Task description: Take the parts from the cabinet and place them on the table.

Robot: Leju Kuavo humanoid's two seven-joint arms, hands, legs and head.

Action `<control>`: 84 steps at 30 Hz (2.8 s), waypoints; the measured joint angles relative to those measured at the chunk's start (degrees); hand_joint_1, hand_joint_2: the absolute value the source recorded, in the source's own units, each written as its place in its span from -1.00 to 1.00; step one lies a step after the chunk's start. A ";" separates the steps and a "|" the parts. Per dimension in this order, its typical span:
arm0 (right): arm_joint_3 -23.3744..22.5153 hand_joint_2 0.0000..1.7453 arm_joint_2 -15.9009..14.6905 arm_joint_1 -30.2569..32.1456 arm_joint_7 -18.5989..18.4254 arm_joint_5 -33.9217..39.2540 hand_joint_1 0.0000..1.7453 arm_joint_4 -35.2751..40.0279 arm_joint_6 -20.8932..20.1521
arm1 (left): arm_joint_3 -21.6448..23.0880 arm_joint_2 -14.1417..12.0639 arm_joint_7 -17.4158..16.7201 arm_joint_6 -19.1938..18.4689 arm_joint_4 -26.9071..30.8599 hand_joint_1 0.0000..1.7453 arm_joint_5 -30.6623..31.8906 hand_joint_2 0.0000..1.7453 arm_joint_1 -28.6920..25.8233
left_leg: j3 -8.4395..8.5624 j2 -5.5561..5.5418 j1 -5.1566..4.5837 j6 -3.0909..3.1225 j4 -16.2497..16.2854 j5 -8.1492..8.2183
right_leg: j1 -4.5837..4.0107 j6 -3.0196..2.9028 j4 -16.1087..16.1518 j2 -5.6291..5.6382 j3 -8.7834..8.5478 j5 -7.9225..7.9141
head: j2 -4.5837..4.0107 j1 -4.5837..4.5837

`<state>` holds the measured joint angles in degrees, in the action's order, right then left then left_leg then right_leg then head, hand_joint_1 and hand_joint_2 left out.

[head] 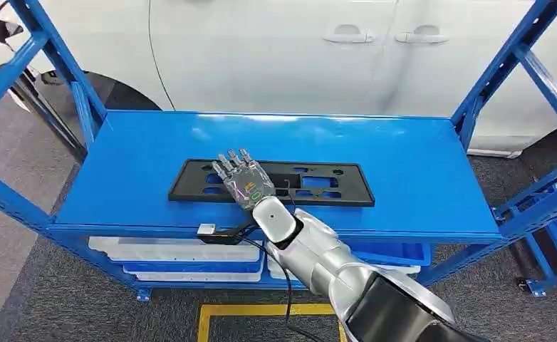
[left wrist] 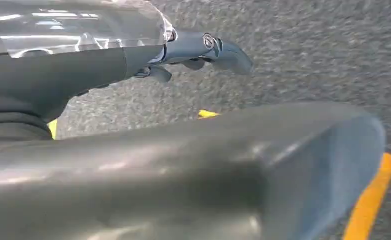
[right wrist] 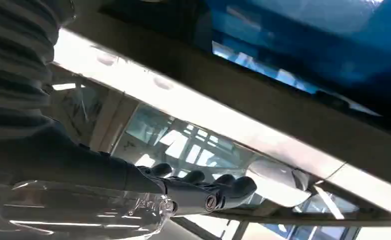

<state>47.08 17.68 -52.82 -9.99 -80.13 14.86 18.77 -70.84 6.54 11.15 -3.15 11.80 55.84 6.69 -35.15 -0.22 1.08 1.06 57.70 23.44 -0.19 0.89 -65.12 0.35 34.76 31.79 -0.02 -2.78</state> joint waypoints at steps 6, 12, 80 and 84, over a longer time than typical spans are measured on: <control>0.00 1.00 -0.02 0.06 -1.18 0.68 0.88 -0.28 -8.63 | -0.28 0.09 0.44 -0.59 0.00 -1.00 -0.57 -1.00 0.07 | 2.45 -0.24 -0.22 -0.04 0.04 1.94 | -0.13 -0.77 -1.55 0.00 5.21 -6.22 | 0.02 0.00; -0.39 1.00 -0.20 -0.42 -4.35 0.90 0.88 -0.33 -11.91 | -0.70 0.46 1.18 -0.92 -0.15 -1.00 -0.87 -1.00 0.41 | 3.35 -0.10 -0.43 -1.52 -0.44 3.06 | -0.75 -2.47 7.68 0.15 1.80 -9.19 | 0.02 0.02; -21.03 1.00 -15.02 36.84 40.02 100.58 1.00 81.96 -48.91 | -0.04 -1.73 10.71 -1.73 -0.20 -1.00 -2.47 1.00 -0.24 | -1.86 -0.02 0.55 -3.23 8.93 8.21 | 0.84 -2.26 6.54 -0.29 0.82 -7.41 | 0.02 0.02; -20.94 1.00 -15.93 37.86 41.05 99.43 1.00 82.05 -48.87 | -0.22 -1.99 10.12 -1.29 -0.20 -1.00 -2.58 1.00 -0.78 | -3.75 -0.02 0.35 -2.90 17.17 11.61 | 0.07 -2.69 6.41 -0.34 2.09 -8.35 | 0.00 0.02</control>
<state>26.14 1.75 -14.96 31.06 19.30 96.91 -30.10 -71.06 4.55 21.27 -4.44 11.61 53.27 5.91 -38.90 -0.24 1.44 -1.84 74.87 35.05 -0.12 -1.80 -58.71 0.01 36.86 23.44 -0.02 -2.75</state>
